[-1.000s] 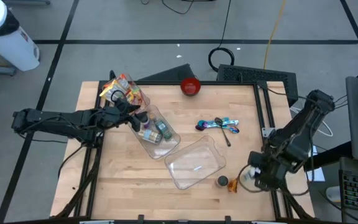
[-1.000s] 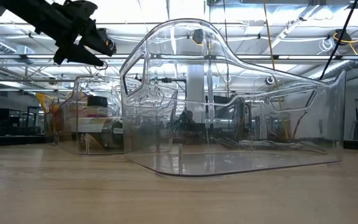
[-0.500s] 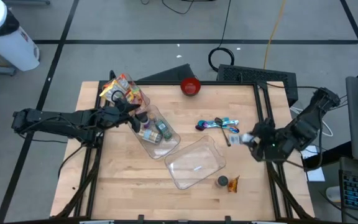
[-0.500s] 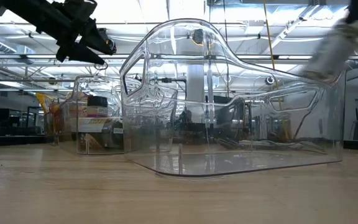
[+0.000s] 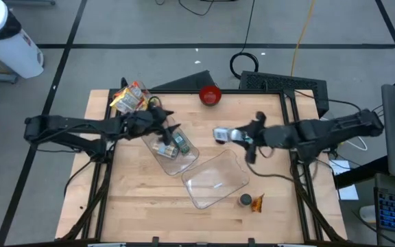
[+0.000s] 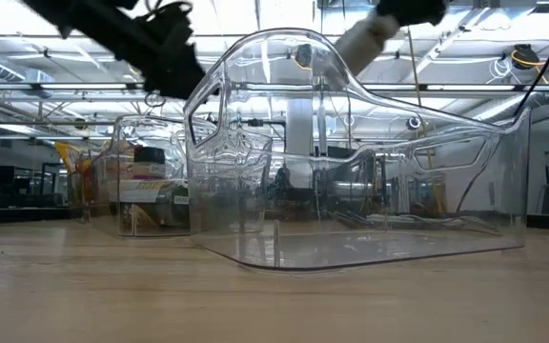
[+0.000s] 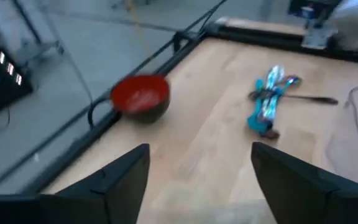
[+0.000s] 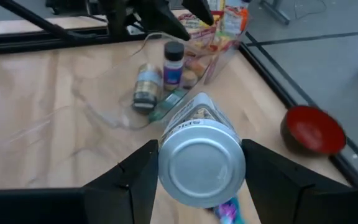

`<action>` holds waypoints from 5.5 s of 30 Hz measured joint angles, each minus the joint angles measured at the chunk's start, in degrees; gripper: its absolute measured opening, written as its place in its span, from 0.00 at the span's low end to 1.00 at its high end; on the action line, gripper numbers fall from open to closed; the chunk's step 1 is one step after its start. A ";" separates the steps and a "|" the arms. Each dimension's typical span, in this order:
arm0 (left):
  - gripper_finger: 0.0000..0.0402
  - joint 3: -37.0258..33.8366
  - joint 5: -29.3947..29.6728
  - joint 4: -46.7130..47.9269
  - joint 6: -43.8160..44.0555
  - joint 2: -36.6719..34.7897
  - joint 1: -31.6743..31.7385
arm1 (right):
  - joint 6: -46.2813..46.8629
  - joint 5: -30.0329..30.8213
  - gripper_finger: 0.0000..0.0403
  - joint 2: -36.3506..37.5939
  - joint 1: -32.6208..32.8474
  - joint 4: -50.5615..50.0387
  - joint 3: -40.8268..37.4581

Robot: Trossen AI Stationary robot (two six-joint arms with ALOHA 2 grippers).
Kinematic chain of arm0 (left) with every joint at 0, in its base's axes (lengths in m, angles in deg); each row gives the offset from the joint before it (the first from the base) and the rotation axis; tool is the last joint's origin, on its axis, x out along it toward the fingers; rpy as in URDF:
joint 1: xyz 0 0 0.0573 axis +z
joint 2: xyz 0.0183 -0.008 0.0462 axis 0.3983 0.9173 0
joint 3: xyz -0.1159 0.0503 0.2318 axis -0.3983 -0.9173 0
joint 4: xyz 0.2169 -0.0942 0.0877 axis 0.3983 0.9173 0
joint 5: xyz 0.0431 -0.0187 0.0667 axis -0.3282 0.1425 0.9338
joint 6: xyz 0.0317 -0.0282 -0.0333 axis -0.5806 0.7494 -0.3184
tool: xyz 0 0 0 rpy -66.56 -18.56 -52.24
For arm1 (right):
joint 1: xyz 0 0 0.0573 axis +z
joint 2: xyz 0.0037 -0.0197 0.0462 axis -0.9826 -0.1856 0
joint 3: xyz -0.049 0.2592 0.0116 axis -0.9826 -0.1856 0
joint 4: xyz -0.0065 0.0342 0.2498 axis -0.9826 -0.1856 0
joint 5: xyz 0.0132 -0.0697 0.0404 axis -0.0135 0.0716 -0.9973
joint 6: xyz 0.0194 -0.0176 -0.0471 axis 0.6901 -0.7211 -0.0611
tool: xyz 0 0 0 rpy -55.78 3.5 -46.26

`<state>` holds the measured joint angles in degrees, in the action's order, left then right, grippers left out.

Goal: Pick & Place Food Item
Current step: Put the white seasoning bottle into the middle transparent bin

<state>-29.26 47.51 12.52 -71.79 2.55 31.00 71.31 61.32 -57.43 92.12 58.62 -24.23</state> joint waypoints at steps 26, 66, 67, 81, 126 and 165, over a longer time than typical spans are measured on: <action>0.87 9.80 -6.94 -16.09 -21.98 19.72 -3.63 | -15.28 -18.00 0.47 -15.09 -15.44 23.00 0.00; 0.52 -6.61 -39.29 -63.33 1.47 19.61 8.50 | -17.95 -13.23 0.69 2.60 -15.50 19.74 -11.14; 0.52 -6.61 -39.84 -64.73 1.86 19.61 8.42 | -18.69 -13.49 0.69 3.37 -15.80 27.00 -14.78; 0.52 1.87 -40.00 -65.11 3.50 28.99 4.27 | -13.64 -28.72 0.68 -12.84 -19.98 89.48 -32.05; 0.52 6.67 -39.18 -62.03 0.33 34.37 2.40 | -11.17 -34.27 0.70 -24.12 -19.83 89.68 -20.63; 0.87 55.90 -28.25 42.06 -12.41 28.42 2.33 | -9.48 -34.37 0.47 -18.13 -19.53 59.33 -18.94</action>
<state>26.64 19.27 54.58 -84.20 30.97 33.33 61.83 26.96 -75.56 72.60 117.95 -43.17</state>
